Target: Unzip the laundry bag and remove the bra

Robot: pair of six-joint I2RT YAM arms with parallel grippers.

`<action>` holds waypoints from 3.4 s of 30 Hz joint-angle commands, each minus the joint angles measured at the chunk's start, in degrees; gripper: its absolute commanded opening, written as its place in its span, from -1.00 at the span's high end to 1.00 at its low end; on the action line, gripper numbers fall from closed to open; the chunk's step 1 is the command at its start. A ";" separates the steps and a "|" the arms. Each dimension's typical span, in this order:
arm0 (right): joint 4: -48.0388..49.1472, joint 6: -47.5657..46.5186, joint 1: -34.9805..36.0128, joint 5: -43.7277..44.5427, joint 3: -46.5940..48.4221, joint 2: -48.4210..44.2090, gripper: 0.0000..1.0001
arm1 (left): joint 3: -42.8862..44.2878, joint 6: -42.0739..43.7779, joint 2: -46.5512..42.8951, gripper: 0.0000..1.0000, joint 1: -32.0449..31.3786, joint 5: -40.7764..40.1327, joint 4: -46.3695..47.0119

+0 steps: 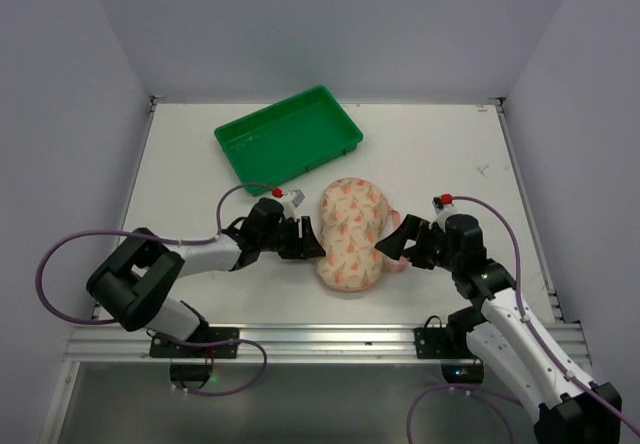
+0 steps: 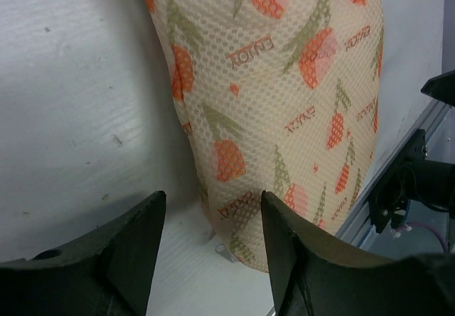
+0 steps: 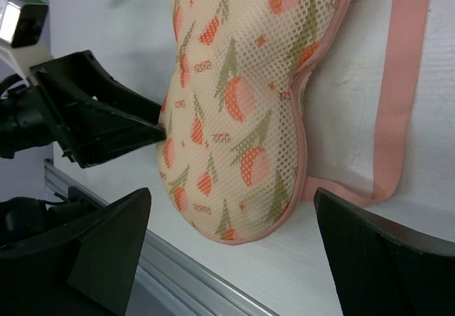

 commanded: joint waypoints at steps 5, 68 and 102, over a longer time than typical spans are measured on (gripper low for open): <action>2.85 0.54 0.18 -3.34 -0.55 -0.36 -0.97 | -2.89 -2.51 4.45 0.05 0.27 8.00 10.17; 18.07 6.69 23.38 44.03 9.37 21.87 0.10 | 32.61 -44.44 15.80 1.00 -13.00 -21.00 -3.35; -11.72 9.14 22.33 40.79 6.04 3.07 1.00 | 21.54 -27.13 10.35 1.00 -5.18 -10.20 -3.26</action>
